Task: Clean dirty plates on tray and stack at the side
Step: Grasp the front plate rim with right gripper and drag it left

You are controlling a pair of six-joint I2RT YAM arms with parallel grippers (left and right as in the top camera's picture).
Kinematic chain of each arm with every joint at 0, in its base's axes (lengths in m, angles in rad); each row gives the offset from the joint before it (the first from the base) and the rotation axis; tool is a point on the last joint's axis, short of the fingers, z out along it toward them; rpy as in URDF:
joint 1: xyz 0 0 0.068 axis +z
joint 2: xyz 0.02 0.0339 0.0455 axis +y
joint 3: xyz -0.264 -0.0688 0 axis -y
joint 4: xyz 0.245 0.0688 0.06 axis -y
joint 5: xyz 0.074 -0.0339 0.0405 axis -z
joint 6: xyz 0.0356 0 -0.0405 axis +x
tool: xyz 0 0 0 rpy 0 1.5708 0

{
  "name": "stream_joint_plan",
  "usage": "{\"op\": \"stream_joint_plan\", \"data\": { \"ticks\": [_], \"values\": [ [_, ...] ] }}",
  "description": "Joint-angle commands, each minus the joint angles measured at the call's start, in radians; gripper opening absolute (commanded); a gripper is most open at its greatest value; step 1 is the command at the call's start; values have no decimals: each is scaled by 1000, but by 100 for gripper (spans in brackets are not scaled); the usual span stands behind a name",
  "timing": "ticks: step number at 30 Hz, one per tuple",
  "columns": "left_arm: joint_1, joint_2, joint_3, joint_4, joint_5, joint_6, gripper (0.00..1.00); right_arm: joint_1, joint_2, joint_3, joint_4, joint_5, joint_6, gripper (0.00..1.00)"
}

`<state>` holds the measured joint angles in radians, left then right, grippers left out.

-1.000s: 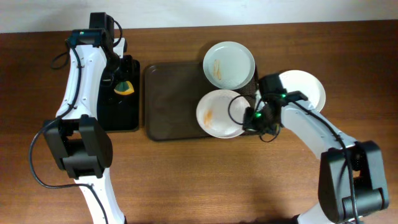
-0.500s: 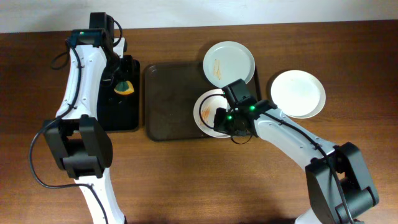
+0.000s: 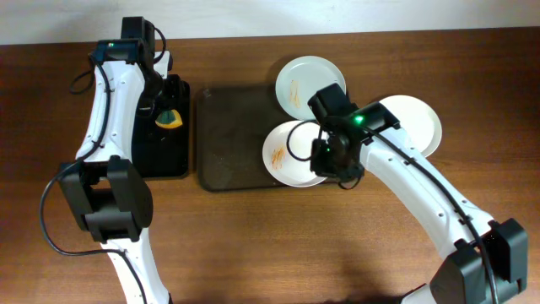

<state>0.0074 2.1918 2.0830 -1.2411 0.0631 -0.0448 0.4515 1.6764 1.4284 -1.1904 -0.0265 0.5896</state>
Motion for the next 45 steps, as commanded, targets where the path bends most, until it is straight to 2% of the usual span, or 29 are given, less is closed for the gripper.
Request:
{"op": "stream_joint_plan", "data": {
  "ticks": [1, 6, 10, 13, 15, 21, 31, 34, 35, 38, 40, 45],
  "values": [
    [1, -11, -8, -2, 11, 16, 1, 32, -6, 5, -68, 40, -10, 22],
    [1, -11, -8, -7, 11, 16, 1, 32, -6, -2, -99, 85, -10, 22],
    [1, -11, -8, -10, 11, 16, 1, 22, -6, -5, -61, 92, -10, 24],
    [1, -11, -8, -10, 11, 15, 1, 3, -2, -7, -13, 88, -10, 45],
    [1, -11, -8, -10, 11, 15, 1, -22, 5, -30, 58, 51, -20, 53],
    [1, -11, -8, -12, 11, 15, 1, -86, 92, -62, 164, -90, -43, 53],
    [1, -11, -8, -8, 11, 15, 1, -160, 310, -61, 271, -164, -2, 52],
    [1, -11, -8, -8, 11, 15, 1, -177, 305, -58, 279, -179, -29, 45],
    [1, -11, -8, -6, 11, 15, 1, -179, 291, -44, 274, -195, -72, 40],
    [1, -11, -8, -3, 12, 15, 1, -179, 238, 6, 225, -151, -92, 40],
    [1, -11, -8, -1, 21, 15, 1, -179, 210, 27, 217, -107, -105, 46],
    [1, -11, -8, -6, 30, 15, 1, -177, 238, 28, 212, -65, -115, 46]
  ]
}}
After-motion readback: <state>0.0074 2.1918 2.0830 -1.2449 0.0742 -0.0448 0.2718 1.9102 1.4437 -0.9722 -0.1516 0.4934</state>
